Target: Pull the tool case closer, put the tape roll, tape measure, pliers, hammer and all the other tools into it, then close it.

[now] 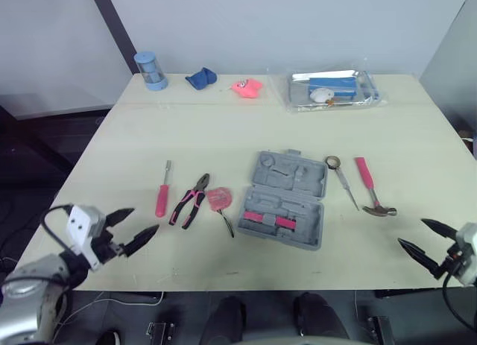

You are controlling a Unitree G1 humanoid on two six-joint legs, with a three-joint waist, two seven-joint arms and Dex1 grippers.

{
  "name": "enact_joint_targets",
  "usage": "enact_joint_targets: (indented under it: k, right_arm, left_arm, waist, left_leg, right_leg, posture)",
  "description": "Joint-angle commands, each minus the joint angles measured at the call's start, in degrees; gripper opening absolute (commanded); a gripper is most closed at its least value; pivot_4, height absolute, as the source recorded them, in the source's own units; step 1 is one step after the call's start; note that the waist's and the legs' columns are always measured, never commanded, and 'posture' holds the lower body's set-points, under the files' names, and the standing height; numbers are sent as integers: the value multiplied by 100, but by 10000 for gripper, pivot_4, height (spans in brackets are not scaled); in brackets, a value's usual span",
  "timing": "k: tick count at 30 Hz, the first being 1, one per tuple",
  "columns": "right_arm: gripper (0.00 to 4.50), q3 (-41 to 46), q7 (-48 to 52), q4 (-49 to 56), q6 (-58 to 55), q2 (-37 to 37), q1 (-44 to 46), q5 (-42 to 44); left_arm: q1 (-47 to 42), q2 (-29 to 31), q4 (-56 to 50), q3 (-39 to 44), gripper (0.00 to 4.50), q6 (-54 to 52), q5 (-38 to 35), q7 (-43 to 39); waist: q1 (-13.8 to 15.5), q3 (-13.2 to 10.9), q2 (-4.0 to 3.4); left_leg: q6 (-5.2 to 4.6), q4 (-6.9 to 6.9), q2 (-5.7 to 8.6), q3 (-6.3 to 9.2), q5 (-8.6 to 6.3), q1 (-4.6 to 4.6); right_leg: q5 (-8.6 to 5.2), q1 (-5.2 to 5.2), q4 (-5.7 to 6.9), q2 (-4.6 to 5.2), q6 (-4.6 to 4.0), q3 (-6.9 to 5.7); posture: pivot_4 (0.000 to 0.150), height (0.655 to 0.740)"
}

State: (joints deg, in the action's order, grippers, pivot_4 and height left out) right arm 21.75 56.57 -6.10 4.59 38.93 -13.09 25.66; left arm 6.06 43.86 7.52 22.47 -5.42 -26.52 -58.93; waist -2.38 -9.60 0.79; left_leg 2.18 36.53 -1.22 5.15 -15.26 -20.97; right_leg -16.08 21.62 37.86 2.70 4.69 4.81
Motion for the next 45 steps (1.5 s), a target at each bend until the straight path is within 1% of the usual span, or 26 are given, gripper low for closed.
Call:
enact_joint_targets:
  k: [1,4,7,10,11,12,13,14,15,16,17,18,20,21,22,23,26,31,38,45]
  right_arm:
    - [45000,-188,-160,474,-316,5,188,-3]
    - [45000,-387,-343,719,-603,0,384,-82]
    - [45000,-841,-490,921,-1031,24,837,-267]
    - [45000,-1297,-567,930,-1536,15,1445,-410]
    - [45000,-1464,-561,914,-1667,3,1650,-479]
    - [45000,-1598,-558,894,-1780,-9,1820,-526]
    - [42475,-1699,-571,867,-1885,-22,1962,-562]
    - [39618,-1809,-558,800,-1956,-32,2118,-619]
    - [36660,-1898,-545,721,-2011,-39,2256,-671]
    - [32589,-1997,-531,626,-2095,-51,2407,-721]
    - [27368,-2085,-520,542,-2153,-53,2527,-777]
    - [23061,-2153,-511,454,-2171,-53,2626,-838]
    - [14462,-2306,-500,250,-2176,-52,2819,-997]
    - [8121,-2411,-480,147,-2207,-46,2917,-1087]
    - [5975,-2516,-455,61,-2239,-34,2995,-1180]
    - [509,-2657,-403,-35,-2225,11,3059,-1329]
    - [160,-2864,-348,-216,-2188,62,3169,-1590]
    - [160,-2980,-320,-369,-2167,-50,3321,-1755]
    - [160,-3128,-305,-570,-2057,-309,3563,-1969]
    - [160,-3234,-305,-595,-2020,-451,3630,-2069]
  left_arm:
    - [-525,208,249,-303,44895,96,183,-297]
    - [-1019,266,538,-566,44895,116,271,-541]
    - [-1942,220,1152,-1080,44895,182,497,-919]
    - [-2838,-36,1907,-1529,37370,407,775,-1163]
    - [-3108,-138,2188,-1678,31024,554,886,-1288]
    - [-3327,-220,2430,-1801,27350,694,986,-1399]
    - [-3509,-285,2642,-1899,23077,802,1059,-1501]
    - [-3716,-366,2884,-2007,17937,871,1134,-1612]
    - [-3905,-435,3116,-2098,14049,933,1202,-1707]
    - [-4116,-518,3391,-2196,9516,1014,1295,-1793]
    - [-4297,-586,3645,-2282,4255,1112,1388,-1877]
    - [-4445,-642,3870,-2352,388,1231,1477,-1952]
    - [-4735,-765,4317,-2459,0,1457,1643,-2050]
    - [-4893,-845,4542,-2518,0,1548,1745,-2062]
    - [-5037,-925,4750,-2564,0,1629,1827,-2067]
    - [-5181,-1011,4960,-2614,0,1725,1920,-2068]
    - [-5446,-1185,5412,-2713,0,1957,2137,-2168]
    - [-5687,-1407,5912,-2830,0,2191,2456,-2062]
    - [-5964,-1723,6306,-2881,0,2298,2829,-1718]
    - [-6135,-1848,6554,-2883,0,2303,3119,-1346]
  waist:
    - [-2,-1,-1]
    - [-7,-2,-1]
    - [0,-4,-1]
    - [0,-7,-2]
    - [-2,-7,-3]
    - [-2,-6,-1]
    - [-7,-6,-2]
    - [-9,-6,-2]
    - [-11,-6,-2]
    - [-13,-6,-2]
    - [-13,-6,-2]
    - [-12,-6,-2]
    - [-11,-6,-2]
    - [-11,-6,-2]
    - [-11,-6,-2]
    - [-11,-6,-2]
    - [-9,-6,-2]
    - [-43,-6,-2]
    - [-110,-6,-2]
    - [-163,-6,-2]
  left_leg:
    - [0,0,0,1,0,-1]
    - [0,0,0,4,0,-3]
    - [0,0,0,7,0,-5]
    - [0,4,2,11,1,-5]
    - [-1,12,3,14,2,-11]
    - [-1,12,3,15,2,-14]
    - [-1,13,3,16,1,-13]
    - [-1,12,4,18,1,-22]
    - [-1,12,4,20,1,-27]
    - [-1,13,4,25,1,-38]
    - [-1,15,5,31,1,-54]
    - [0,30,6,40,2,-83]
    - [1,49,10,52,3,-111]
    - [4,56,11,58,4,-125]
    - [5,58,12,59,5,-127]
    - [19,62,13,62,13,-131]
    - [21,82,18,77,15,-154]
    - [23,82,20,83,16,-160]
    - [22,90,23,93,17,-161]
    - [23,92,27,103,17,-161]
  right_leg:
    - [0,1,0,0,0,-1]
    - [1,3,2,-1,0,-4]
    - [1,3,3,-1,0,-8]
    - [2,2,7,-1,1,-10]
    - [3,4,9,-1,1,-14]
    - [3,6,9,-1,1,-15]
    - [3,4,9,-1,1,-15]
    - [3,12,7,-1,0,-18]
    - [3,15,7,-1,0,-19]
    - [3,24,7,-1,0,-25]
    - [3,38,7,-1,0,-31]
    - [3,62,13,-1,-1,-40]
    - [4,81,21,-1,-1,-49]
    - [5,90,24,0,-1,-53]
    - [5,91,24,0,-1,-54]
    - [5,94,27,0,-1,-57]
    - [5,108,38,1,0,-67]
    - [5,116,46,2,0,-70]
    - [5,118,64,2,0,-73]
    - [5,119,70,3,0,-76]
  posture:
    - [1500,7400]
    - [1500,7400]
    - [1500,7400]
    - [1500,7400]
    - [1500,7400]
    - [1500,7400]
    - [1500,7400]
    - [1500,7400]
    - [1500,7400]
    - [1500,7400]
    - [1500,7400]
    - [1500,7400]
    - [1500,7400]
    - [1500,7400]
    - [1500,7400]
    - [1500,7400]
    - [1500,7400]
    - [1500,7400]
    - [1500,7400]
    - [1500,7400]
